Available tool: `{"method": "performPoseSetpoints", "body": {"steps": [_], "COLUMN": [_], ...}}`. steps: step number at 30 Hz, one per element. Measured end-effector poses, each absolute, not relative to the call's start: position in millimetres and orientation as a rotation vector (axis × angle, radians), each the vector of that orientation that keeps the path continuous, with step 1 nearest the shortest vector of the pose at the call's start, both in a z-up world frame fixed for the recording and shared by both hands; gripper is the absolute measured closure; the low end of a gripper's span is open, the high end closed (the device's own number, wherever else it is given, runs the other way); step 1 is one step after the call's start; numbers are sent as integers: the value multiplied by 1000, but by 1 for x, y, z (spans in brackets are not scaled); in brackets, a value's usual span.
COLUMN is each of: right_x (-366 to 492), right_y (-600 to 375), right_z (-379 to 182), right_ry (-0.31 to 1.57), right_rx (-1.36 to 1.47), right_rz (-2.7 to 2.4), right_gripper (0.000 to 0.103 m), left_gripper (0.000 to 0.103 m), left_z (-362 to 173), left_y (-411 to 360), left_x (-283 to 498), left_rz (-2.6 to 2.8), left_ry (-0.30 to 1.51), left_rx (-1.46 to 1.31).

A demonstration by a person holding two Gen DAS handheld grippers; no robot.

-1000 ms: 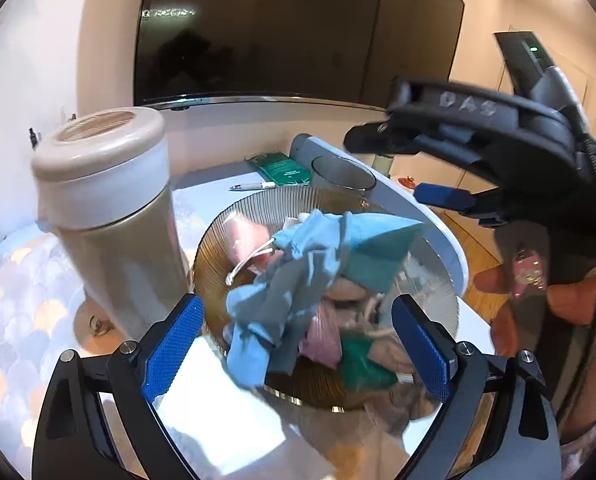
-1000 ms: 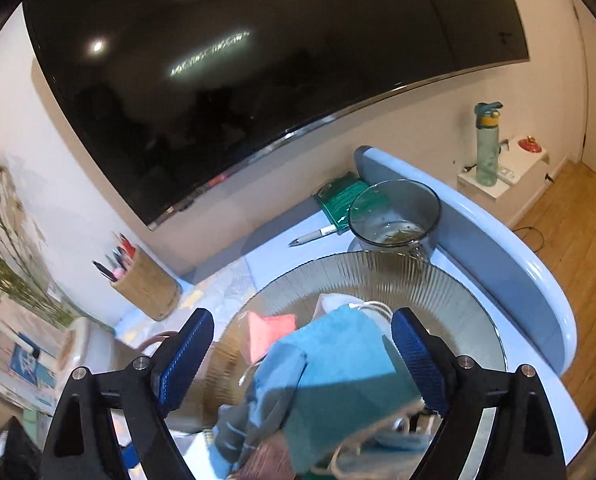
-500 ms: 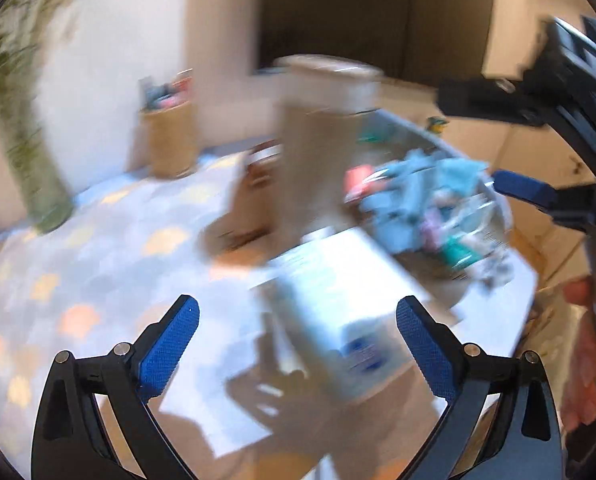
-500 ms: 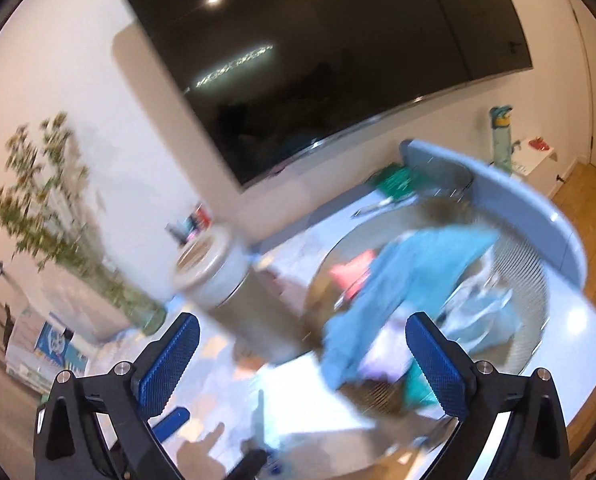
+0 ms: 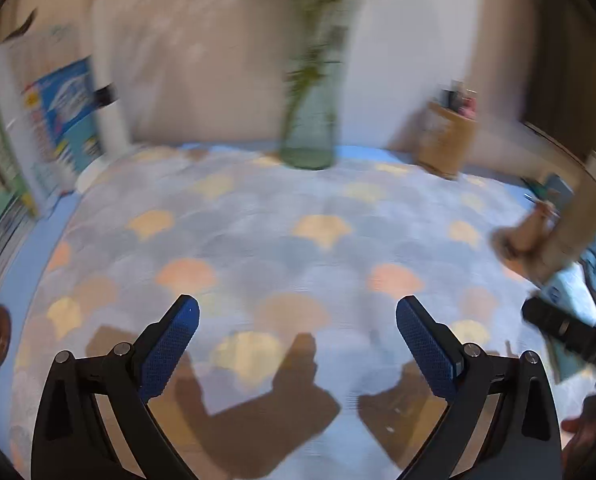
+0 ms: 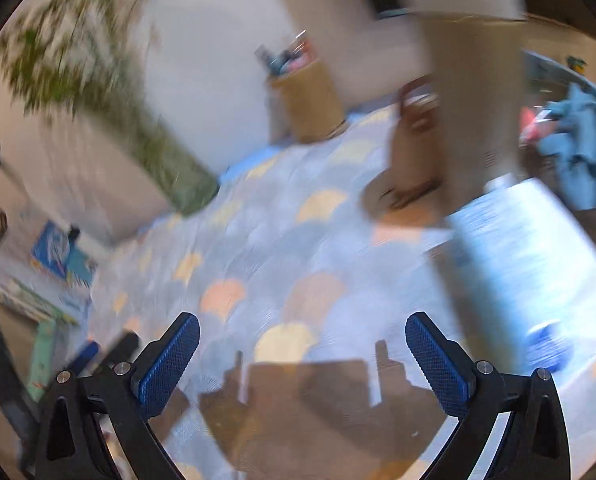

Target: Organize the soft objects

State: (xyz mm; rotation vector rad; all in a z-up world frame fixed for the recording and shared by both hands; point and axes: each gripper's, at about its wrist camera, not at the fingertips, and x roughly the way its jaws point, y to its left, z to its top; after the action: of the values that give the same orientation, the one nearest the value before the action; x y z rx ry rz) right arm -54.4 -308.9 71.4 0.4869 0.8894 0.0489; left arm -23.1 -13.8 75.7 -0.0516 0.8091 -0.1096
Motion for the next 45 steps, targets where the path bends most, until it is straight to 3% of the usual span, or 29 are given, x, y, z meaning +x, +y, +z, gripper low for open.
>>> {"method": "performPoseSetpoints", "body": {"steps": [16,45], "right_x": [-31,-32], "right_y": [-207,-209], "right_z": [11,11], "right_ry": [967,966], "right_rx": [130,154], "right_rz": [-169,-180], "right_gripper": [0,0], "left_gripper": [1,1], "left_z": [14,13], "left_y": [16,18], "left_x": [-12,-12], "left_rz": [4,3], "left_ry": [928,927], "left_rx": [-86,-86]}}
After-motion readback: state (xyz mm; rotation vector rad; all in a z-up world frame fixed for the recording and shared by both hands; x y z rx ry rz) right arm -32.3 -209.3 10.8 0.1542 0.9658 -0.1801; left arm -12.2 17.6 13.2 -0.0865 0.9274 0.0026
